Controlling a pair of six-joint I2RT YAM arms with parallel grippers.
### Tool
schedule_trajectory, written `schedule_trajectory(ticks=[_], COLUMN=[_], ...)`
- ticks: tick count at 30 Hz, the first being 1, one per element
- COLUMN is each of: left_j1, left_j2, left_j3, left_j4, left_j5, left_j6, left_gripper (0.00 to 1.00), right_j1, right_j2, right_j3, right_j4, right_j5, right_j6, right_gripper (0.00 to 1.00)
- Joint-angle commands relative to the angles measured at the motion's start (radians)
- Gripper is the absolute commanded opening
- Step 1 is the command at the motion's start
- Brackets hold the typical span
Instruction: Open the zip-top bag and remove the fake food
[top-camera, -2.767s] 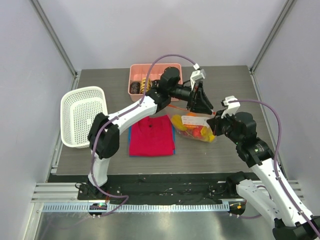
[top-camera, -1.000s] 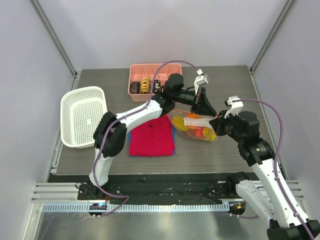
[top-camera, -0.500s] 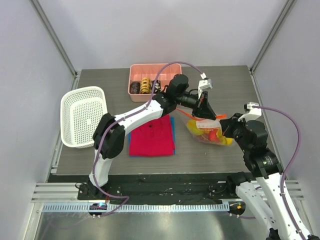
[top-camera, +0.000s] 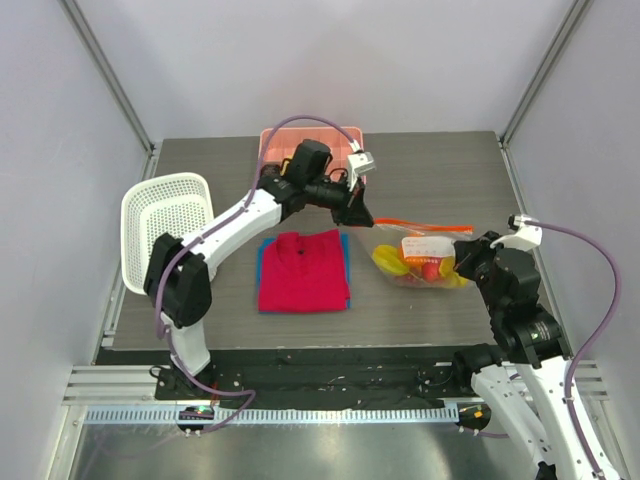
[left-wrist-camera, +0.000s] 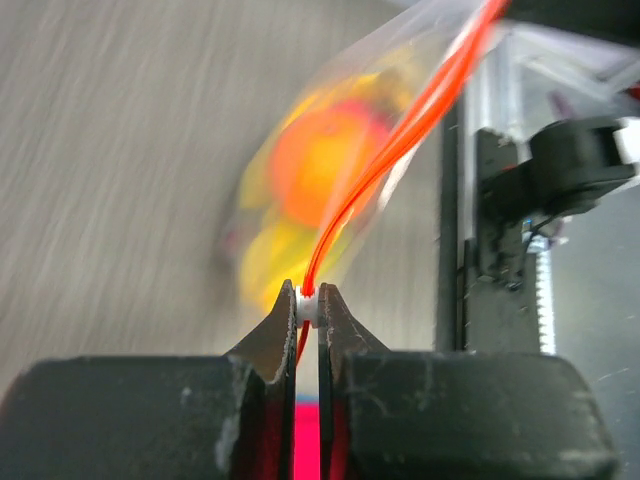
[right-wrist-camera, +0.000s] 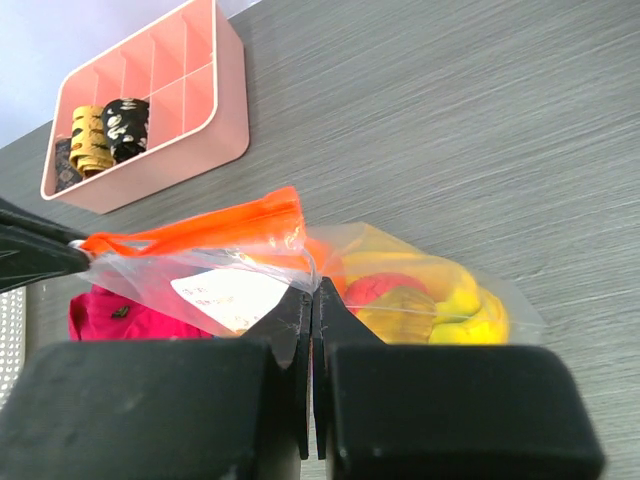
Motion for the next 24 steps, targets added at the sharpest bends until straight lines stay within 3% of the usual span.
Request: schedule_trajectory(ticks=[1,6,12,16,17,18,21,22,24], left_j1=[0.038,0.067,0.097,0.093,0.093,0.093,0.093,0.093,0.075], left_j2=[-0.077,-0.121,-0.109,-0.140,-0.152,-0.166,-0.236,-0.255,-0.296], left_j3=[-0.034,-0.077,-0.030,0.029,0.035,0.026,-0.043,-0.065,-0.117], left_j4=[-0.152,-0.134,-0.177,-0.158,-0.157,-0.154,-0.114,-0.071,-0.040], left_j5=[-0.122,-0.256,-0.298,-0.297,-0.329,-0.375,-0.469,-0.471,-0.466], left_j6=[0.108,0.035,-0.034,-0.178,-0.220,-0.284,-0.575,-0.768,-0.934], left_gripper=[0.00,0.00,0.02,0.31,0.64,0.70,0.79,0.79,0.77], right_j1=[-0.008,-0.008,-0.008,-0.008,-0.008,-0.008,-0.010,-0.008,-0.008], right_j2=[-0.012,-0.023,-0.037,-0.035,-0.034,-0.034,-0.028,-0.026,-0.025], right_j3=[0.016,0.008,0.005,0.004,0.007,0.016,0.033,0.034,0.037], right_j4=[0.033,0.018,0.016,0.045,0.047,0.047,0.038,0.033,0.018], right_j5=[0.101,0.105,0.090,0.003,-0.008,-0.014,-0.031,-0.031,-0.034], right_j6=[0.001,-0.008,-0.042,-0.083,-0.089,-0.101,-0.121,-0.124,-0.129], right_gripper=[0.01,0.01,0.01,0.01,0.01,0.01,0.01,0.01,0.01])
